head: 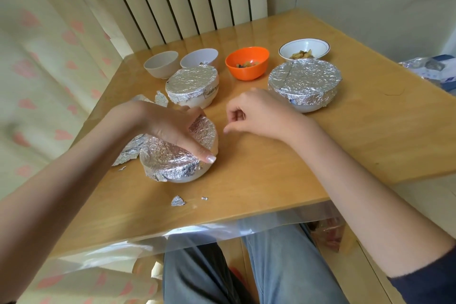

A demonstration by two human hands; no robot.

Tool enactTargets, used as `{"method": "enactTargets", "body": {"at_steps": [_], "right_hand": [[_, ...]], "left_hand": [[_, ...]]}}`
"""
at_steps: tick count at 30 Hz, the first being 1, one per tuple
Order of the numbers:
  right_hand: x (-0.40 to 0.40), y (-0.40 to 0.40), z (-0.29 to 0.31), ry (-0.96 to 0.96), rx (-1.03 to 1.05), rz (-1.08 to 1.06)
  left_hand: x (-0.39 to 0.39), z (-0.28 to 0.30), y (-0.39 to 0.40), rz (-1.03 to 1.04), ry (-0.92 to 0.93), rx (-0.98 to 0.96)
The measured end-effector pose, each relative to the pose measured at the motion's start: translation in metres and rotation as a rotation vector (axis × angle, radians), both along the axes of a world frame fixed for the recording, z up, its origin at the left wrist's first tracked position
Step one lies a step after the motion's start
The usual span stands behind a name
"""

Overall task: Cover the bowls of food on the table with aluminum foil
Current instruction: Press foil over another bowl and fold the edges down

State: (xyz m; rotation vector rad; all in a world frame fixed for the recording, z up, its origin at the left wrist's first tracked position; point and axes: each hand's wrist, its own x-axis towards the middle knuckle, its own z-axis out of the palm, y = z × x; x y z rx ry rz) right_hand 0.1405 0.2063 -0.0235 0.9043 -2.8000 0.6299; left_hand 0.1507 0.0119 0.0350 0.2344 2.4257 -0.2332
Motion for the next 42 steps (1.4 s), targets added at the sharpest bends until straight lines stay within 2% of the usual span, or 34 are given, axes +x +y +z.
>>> {"method": "enactTargets", "body": {"at_steps": [5,8,11,16,19,23,27,28,30,32,34,37,42], "right_hand": [[0.041,-0.003,-0.021,-0.141,-0.105,-0.004],[0.049,-0.011,-0.026,-0.182,-0.167,-0.043],[0.047,-0.016,-0.027,-0.184,-0.21,-0.072],[0.031,-0.017,-0.029,-0.305,-0.333,0.02],[0.018,-0.017,-0.024,-0.347,-0.339,0.085],[0.013,-0.021,-0.027,-0.397,-0.374,0.082],[0.029,-0.015,-0.041,-0.43,-0.539,0.015],[0.035,-0.016,-0.044,-0.418,-0.59,-0.009],[0.045,-0.022,-0.052,-0.395,-0.666,-0.076],[0.052,-0.029,-0.057,-0.44,-0.747,-0.148],[0.056,-0.034,-0.053,-0.47,-0.855,-0.23],[0.05,-0.046,-0.028,-0.38,-0.942,-0.339],[0.029,-0.089,-0.009,-0.44,-0.838,-0.288]], "left_hand": [[0.007,0.003,-0.004,0.06,0.034,0.169],[0.009,0.005,-0.017,-0.062,0.039,0.287],[0.015,-0.003,-0.02,-0.166,0.024,0.211],[0.013,-0.008,-0.012,-0.119,0.034,0.188],[0.009,-0.009,-0.011,-0.125,0.024,0.16],[0.008,-0.008,-0.012,-0.127,0.018,0.161],[0.004,-0.011,-0.02,-0.128,0.017,0.151],[0.004,-0.01,-0.023,-0.113,0.009,0.198],[0.004,-0.009,-0.031,0.023,-0.004,0.438],[0.003,-0.013,-0.041,0.135,0.095,0.632],[0.0,-0.02,-0.051,0.209,0.265,0.695],[0.004,-0.035,-0.058,0.312,0.41,0.805],[0.012,-0.049,-0.054,0.462,0.498,0.951]]}}
